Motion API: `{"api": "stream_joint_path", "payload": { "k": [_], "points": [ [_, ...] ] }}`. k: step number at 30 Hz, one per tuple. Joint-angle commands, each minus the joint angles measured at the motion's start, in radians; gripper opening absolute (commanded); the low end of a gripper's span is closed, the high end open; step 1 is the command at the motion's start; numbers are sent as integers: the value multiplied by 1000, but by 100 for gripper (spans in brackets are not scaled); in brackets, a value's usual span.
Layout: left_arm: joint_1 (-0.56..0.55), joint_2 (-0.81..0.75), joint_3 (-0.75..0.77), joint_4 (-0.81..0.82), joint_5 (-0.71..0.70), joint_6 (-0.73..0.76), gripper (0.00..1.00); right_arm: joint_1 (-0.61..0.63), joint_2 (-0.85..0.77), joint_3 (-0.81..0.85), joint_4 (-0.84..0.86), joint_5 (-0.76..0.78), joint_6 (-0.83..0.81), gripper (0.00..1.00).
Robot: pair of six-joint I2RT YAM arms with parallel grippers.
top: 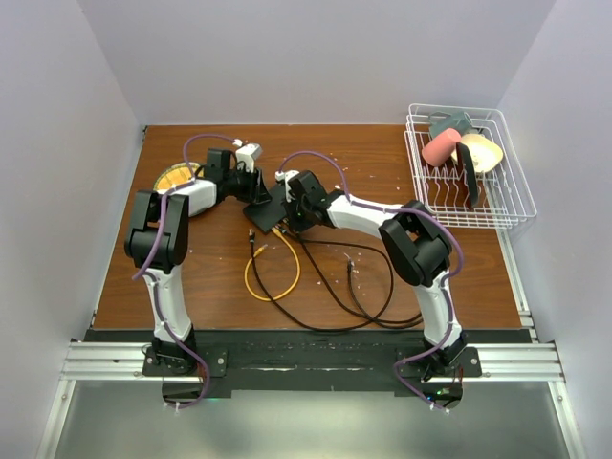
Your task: Insert the plug into the switch port
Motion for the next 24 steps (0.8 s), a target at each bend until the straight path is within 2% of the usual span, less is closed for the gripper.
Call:
{"api": "stream_joint_path", "payload": {
  "k": [1, 24],
  "points": [
    [-198, 22, -114, -399, 412, -62, 23, 9, 17, 186, 586, 43, 30, 0],
    [-238, 54, -120, -491, 392, 2, 22, 9, 14, 286, 552, 44, 65, 0]
  ]
}}
